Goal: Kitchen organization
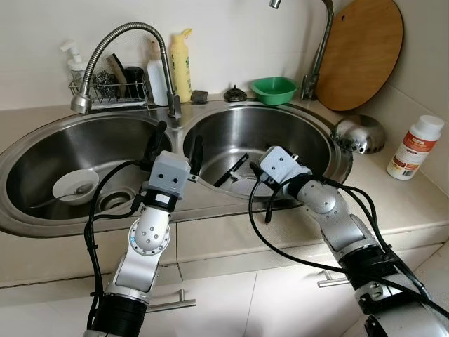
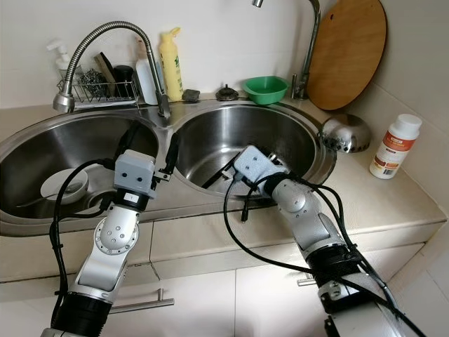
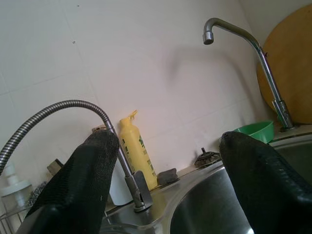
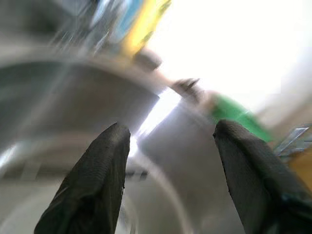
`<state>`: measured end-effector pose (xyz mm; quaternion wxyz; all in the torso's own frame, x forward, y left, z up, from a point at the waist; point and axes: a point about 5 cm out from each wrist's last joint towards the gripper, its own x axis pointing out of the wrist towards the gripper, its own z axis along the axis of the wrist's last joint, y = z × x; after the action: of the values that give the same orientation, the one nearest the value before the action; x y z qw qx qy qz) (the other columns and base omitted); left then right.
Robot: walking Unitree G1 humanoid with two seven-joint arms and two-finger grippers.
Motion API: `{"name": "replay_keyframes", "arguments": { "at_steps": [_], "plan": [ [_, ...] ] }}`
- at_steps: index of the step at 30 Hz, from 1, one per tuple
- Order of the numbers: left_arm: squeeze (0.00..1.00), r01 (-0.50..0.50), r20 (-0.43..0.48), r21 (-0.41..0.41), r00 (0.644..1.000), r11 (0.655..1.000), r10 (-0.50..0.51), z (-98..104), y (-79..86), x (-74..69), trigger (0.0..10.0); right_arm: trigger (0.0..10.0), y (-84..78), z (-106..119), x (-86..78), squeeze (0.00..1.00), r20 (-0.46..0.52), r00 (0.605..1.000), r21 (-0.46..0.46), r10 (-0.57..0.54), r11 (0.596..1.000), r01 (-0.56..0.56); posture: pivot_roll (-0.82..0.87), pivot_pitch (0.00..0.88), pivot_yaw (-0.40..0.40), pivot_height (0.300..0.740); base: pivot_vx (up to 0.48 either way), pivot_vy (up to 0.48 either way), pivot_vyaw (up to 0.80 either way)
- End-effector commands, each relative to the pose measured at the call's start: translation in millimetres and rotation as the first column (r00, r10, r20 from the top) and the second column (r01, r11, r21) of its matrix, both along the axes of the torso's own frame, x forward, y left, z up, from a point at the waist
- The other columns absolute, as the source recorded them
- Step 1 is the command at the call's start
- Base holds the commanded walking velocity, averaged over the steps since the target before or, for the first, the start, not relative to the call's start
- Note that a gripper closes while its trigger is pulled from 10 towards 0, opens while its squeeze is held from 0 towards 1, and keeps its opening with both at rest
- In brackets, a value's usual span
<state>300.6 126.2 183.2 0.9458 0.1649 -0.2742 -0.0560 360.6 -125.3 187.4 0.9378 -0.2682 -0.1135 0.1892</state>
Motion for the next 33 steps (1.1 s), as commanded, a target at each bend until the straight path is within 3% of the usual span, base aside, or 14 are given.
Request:
{"name": "replay_keyframes", "arguments": {
  "at_steps": [1, 2, 3, 7, 11, 33],
  "plan": [
    [0.0, -0.004, -0.015, -0.015, 1.0, 1.0, 0.003, -2.2, 2.3, 0.0, 10.0, 10.0, -4.7, 28.1, -3.9, 0.0, 0.125, 0.992, 0.191, -0.029, 0.982, 0.004, 0.05, 0.0, 0.019, 0.74, 0.0, 0.0, 0.0],
    [0.0, -0.004, -0.015, -0.015, 1.0, 1.0, 0.003, -2.2, 2.3, 0.0, 10.0, 10.0, -4.7, 28.1, -3.9, 0.0, 0.125, 0.992, 0.191, -0.029, 0.982, 0.004, 0.05, 0.0, 0.019, 0.74, 0.0, 0.0, 0.0],
    [0.0, -0.004, -0.012, -0.02, 1.0, 1.0, 0.004, -1.5, 3.3, -0.1, 10.0, 10.0, -5.3, 34.6, -7.6, 0.0, 0.153, 0.988, 0.266, -0.029, 0.964, -0.013, 0.06, 0.0, 0.018, 0.74, 0.0, 0.0, 0.0],
    [0.0, -0.003, -0.007, -0.023, 1.0, 1.0, 0.003, -0.2, 4.4, -0.2, 10.0, 10.0, -6.0, 44.6, -17.4, 0.0, 0.214, 0.976, 0.376, -0.032, 0.925, -0.052, 0.06, 0.0, 0.019, 0.74, 0.0, 0.0, 0.0],
    [0.0, 0.004, -0.004, -0.019, 1.0, 1.0, -0.004, 1.0, 3.0, -0.2, 10.0, 10.0, -5.7, 47.3, -23.3, 0.0, 0.226, 0.974, 0.423, -0.029, 0.903, -0.072, 0.05, 0.0, 0.021, 0.74, 0.0, 0.301, 0.0],
    [0.0, 0.03, 0.1, -0.014, 0.995, 0.999, -0.029, 25.5, -1.5, -3.1, 10.0, 10.0, 1.1, 47.8, -35.2, 0.0, 0.21, 0.977, 0.494, 0.017, 0.861, -0.121, 0.06, 0.0, 0.023, 0.74, 0.0, 0.48, 0.0]
  ]
}}
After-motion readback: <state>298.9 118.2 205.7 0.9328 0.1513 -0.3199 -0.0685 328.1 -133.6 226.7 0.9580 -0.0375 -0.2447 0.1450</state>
